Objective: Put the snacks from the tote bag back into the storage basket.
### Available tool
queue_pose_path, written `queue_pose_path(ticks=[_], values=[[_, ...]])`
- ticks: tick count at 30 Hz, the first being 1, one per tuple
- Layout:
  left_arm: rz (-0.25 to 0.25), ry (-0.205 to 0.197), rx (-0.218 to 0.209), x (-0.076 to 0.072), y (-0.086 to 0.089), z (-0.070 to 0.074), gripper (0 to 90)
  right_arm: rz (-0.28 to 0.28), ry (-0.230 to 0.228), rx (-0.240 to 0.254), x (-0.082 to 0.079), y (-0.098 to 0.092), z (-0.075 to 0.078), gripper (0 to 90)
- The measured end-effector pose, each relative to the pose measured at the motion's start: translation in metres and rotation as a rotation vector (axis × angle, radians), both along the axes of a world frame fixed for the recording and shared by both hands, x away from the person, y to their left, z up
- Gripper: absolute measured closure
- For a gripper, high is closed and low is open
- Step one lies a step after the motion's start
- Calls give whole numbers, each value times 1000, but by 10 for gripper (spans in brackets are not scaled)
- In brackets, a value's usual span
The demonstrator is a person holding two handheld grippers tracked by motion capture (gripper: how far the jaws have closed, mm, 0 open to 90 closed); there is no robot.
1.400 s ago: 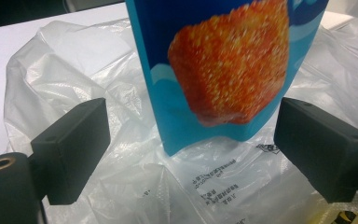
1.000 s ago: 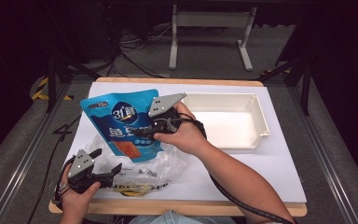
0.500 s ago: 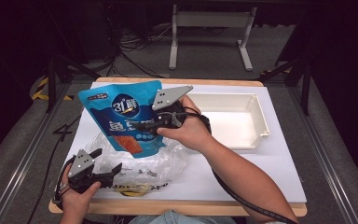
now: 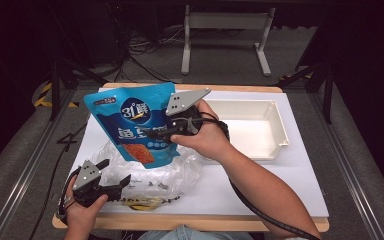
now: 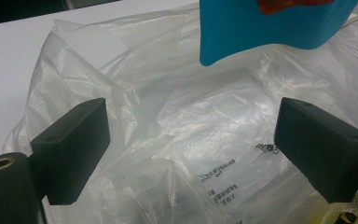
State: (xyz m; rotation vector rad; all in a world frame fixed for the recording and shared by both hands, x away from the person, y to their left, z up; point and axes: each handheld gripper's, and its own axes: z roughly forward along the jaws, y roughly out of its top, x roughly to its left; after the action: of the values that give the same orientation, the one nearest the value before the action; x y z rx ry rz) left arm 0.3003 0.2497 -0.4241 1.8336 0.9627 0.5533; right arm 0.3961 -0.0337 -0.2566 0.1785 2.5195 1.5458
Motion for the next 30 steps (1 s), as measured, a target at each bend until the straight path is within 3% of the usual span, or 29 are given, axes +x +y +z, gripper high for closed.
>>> queue_pose_path(ticks=[10,30], values=[[2,1,-1,0,-1,0,113,-40,-23,16,2,-26,20,639],[5,4,1,1,-2,-1,113,-157,-48,30,16,-78,33,640]])
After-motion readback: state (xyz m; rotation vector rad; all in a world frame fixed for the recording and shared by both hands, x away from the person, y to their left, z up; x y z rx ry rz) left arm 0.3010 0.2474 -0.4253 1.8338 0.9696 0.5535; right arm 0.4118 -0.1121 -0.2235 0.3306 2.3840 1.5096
